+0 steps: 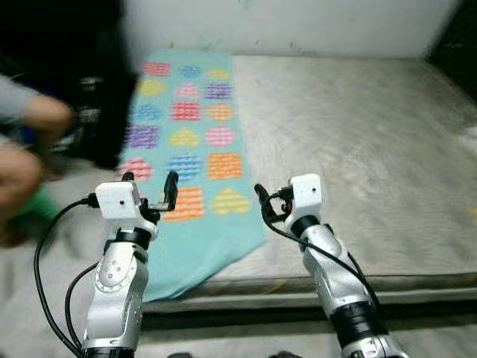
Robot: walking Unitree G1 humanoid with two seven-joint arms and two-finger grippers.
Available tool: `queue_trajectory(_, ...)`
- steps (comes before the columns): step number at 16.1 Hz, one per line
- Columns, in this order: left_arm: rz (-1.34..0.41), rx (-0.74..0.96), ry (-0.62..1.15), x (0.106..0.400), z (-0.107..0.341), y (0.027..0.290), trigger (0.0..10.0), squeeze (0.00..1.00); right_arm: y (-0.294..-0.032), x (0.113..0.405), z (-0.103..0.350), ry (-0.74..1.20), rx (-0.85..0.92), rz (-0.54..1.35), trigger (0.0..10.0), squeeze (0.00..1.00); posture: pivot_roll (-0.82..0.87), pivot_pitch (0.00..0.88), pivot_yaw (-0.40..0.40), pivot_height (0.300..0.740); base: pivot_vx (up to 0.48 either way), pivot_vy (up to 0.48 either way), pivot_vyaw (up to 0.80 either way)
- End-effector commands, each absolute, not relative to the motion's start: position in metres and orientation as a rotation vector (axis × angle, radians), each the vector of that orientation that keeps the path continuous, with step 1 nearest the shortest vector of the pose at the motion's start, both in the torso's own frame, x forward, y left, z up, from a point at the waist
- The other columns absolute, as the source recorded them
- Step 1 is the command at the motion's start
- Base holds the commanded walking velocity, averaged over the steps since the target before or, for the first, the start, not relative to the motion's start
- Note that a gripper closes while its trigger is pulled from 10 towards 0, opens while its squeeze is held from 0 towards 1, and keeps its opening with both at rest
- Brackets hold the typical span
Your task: Clean up the room
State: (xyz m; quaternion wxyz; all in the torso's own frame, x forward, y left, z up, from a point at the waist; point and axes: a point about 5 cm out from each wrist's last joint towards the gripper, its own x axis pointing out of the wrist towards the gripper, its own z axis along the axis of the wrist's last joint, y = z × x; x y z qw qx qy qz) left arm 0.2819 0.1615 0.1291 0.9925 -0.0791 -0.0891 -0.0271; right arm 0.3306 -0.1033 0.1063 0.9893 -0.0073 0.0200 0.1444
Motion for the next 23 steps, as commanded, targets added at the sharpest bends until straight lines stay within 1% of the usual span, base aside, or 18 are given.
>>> queue_trajectory(1, -0.080, -0.171, -0.170, 0.2830, 0.1290, 0.1536, 10.0, 0.00, -0.1162, 0.3297, 0.1010, 0.063, -0.023, 0.258, 10.0, 0.00, 0.08, 0.125, -0.024, 0.740, 0.000, 0.476, 0.00)
queue_trajectory(3, -0.080, -0.172, -0.175, 0.2828, 0.1293, 0.1538, 10.0, 0.00, -0.1160, 0.3301, 0.1009, 0.066, -0.024, 0.257, 10.0, 0.00, 0.08, 0.127, -0.023, 0.740, 0.000, 0.456, 0.00)
queue_trajectory(10, -0.106, -0.179, -0.196, 0.2825, 0.1327, 0.1510, 10.0, 0.00, -0.1158, 0.3310, 0.1009, 0.066, -0.028, 0.256, 10.0, 0.00, 0.07, 0.126, -0.022, 0.740, 0.000, 0.000, 0.00)
queue_trajectory(21, -0.115, -0.188, -0.186, 0.2828, 0.1313, 0.1516, 10.0, 0.00, -0.1155, 0.3315, 0.1012, 0.065, -0.033, 0.244, 10.0, 0.00, 0.07, 0.127, -0.015, 0.740, 0.312, 0.000, 0.00)
queue_trajectory(23, -0.120, -0.193, -0.182, 0.2830, 0.1310, 0.1511, 10.0, 0.00, -0.1159, 0.3315, 0.1012, 0.066, -0.032, 0.242, 10.0, 0.00, 0.07, 0.129, -0.012, 0.740, 0.000, 0.000, 0.00)
